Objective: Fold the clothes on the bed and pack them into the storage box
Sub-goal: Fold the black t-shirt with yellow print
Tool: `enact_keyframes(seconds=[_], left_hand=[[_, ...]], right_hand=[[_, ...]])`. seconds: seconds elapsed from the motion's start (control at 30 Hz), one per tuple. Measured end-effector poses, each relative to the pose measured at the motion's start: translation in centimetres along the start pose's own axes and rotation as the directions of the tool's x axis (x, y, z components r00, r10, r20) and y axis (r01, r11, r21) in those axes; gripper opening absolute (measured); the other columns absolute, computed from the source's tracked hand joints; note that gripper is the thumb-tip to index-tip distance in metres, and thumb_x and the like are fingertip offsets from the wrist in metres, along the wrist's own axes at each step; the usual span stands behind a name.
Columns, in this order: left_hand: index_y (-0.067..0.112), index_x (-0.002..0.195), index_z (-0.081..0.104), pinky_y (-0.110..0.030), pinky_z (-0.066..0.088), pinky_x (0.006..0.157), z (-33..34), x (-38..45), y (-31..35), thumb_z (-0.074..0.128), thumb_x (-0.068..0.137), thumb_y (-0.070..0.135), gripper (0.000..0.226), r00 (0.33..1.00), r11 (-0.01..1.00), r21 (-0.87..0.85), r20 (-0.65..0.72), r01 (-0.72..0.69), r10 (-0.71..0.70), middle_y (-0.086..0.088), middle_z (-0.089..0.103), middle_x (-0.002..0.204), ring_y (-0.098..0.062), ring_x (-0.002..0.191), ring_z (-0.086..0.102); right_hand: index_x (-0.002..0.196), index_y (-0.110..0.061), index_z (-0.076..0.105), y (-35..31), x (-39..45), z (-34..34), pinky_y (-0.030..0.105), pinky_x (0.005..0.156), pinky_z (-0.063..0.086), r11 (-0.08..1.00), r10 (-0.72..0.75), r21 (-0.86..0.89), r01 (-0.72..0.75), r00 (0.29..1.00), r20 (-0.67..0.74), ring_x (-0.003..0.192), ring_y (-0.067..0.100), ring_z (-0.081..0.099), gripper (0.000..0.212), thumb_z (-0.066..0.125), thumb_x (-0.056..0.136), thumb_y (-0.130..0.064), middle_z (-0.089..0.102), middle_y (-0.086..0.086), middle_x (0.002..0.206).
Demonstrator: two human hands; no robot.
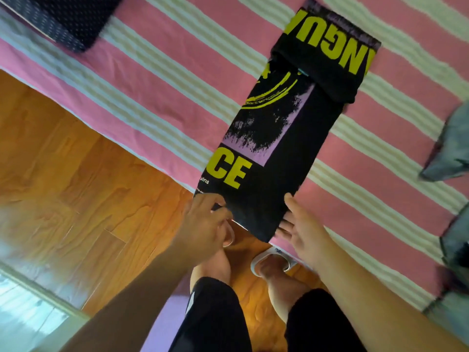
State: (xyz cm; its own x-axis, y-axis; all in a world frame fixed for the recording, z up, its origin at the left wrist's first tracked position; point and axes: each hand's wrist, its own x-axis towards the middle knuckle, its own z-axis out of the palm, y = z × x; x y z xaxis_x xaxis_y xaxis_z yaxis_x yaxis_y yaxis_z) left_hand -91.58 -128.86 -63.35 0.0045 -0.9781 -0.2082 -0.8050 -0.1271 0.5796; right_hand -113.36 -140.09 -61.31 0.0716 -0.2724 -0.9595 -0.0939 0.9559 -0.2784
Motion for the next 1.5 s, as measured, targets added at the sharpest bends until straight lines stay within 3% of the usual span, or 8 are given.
enact_keyframes(seconds=[0.23,0.4,0.6,0.73,0.93,1.07,1.17,1.5], left_hand=[[0.011,0.124,0.052,-0.032,0.048,0.089,-2.2,5.3,-2.2,0.066,0.095,0.02,0.034,0.772,0.704,-0.4,0.016,0.587,-0.635,-0.001,0.055,0.116,-0.021,0.107,0.055],[0.016,0.112,0.056,-0.035,0.049,0.075,-2.6,6.5,-3.1,0.068,0.095,0.036,0.029,0.695,0.616,-0.327,0.254,0.716,-0.673,-0.003,0.065,0.101,-0.022,0.093,0.062],[0.023,0.115,0.068,-0.035,0.054,0.092,-3.6,4.4,-3.5,0.061,0.101,0.024,0.016,0.707,0.507,-0.493,0.461,0.707,-0.536,0.004,0.076,0.105,-0.016,0.101,0.071],[0.017,0.11,0.066,-0.041,0.056,0.092,-4.5,2.4,-2.1,0.062,0.101,0.024,0.012,0.691,0.507,-0.47,0.519,0.722,-0.503,-0.002,0.076,0.102,-0.02,0.1,0.071],[0.014,0.117,0.059,-0.052,0.056,0.097,-5.2,-1.0,2.5,0.069,0.094,0.013,0.025,0.484,0.266,-0.406,0.688,0.875,-0.541,-0.015,0.073,0.113,-0.027,0.099,0.073],[0.012,0.126,0.046,-0.039,0.061,0.069,-9.3,4.5,6.3,0.065,0.096,0.005,0.036,0.582,0.221,-0.587,0.545,0.779,-0.604,-0.024,0.07,0.106,-0.033,0.082,0.073],[0.019,0.132,0.04,-0.042,0.061,0.079,-13.3,11.3,8.3,0.055,0.104,0.019,0.032,0.732,0.195,-0.768,0.453,0.61,-0.509,-0.021,0.075,0.104,-0.035,0.086,0.075],[0.017,0.128,0.056,-0.029,0.047,0.077,-5.0,15.5,3.7,0.059,0.1,0.038,0.034,0.813,0.694,-0.424,0.295,0.582,-0.502,0.007,0.064,0.108,-0.012,0.098,0.063]], right_hand=[[0.077,0.003,0.054,4.1,-0.3,1.9,0.033,0.066,0.044,0.9,-0.287,-0.421,0.113,0.881,-0.377,0.057,0.019,0.05,0.032,0.061,0.097,-0.022,0.052,0.006,0.06],[0.1,-0.013,0.057,4.5,-0.7,2.8,0.032,0.077,0.048,0.869,-0.355,-0.484,0.105,0.813,-0.461,0.072,0.013,0.057,0.025,0.069,0.092,-0.032,0.057,-0.01,0.074],[0.089,0.003,0.063,4.0,-0.2,4.5,0.046,0.079,0.054,0.95,-0.198,-0.307,0.052,0.862,-0.466,0.085,0.037,0.063,0.033,0.071,0.091,-0.029,0.066,0.018,0.087],[0.096,-0.022,0.055,5.1,-2.9,3.4,0.035,0.08,0.049,0.985,-0.111,-0.165,0.044,0.9,-0.422,0.08,0.01,0.057,0.006,0.057,0.102,-0.025,0.059,-0.007,0.087],[0.095,-0.016,0.062,6.1,-7.8,0.0,0.029,0.069,0.05,0.994,0.021,-0.088,-0.059,0.923,-0.385,0.085,0.017,0.064,0.006,0.06,0.099,-0.02,0.068,0.007,0.096],[0.107,0.0,0.06,-0.3,-9.6,-1.8,0.045,0.079,0.059,0.944,0.079,0.329,0.016,0.958,-0.275,0.087,0.028,0.069,0.014,0.065,0.094,-0.004,0.07,0.02,0.101],[0.103,-0.004,0.062,-6.9,-8.7,-3.6,0.042,0.071,0.059,0.869,-0.037,0.478,0.127,0.981,-0.193,0.072,0.025,0.068,0.012,0.056,0.1,-0.015,0.071,0.018,0.084],[0.117,-0.02,0.063,-4.6,1.9,-2.5,0.035,0.083,0.052,0.951,-0.31,-0.103,0.292,0.887,-0.342,0.099,0.015,0.067,0.02,0.063,0.098,-0.026,0.071,-0.002,0.111]])
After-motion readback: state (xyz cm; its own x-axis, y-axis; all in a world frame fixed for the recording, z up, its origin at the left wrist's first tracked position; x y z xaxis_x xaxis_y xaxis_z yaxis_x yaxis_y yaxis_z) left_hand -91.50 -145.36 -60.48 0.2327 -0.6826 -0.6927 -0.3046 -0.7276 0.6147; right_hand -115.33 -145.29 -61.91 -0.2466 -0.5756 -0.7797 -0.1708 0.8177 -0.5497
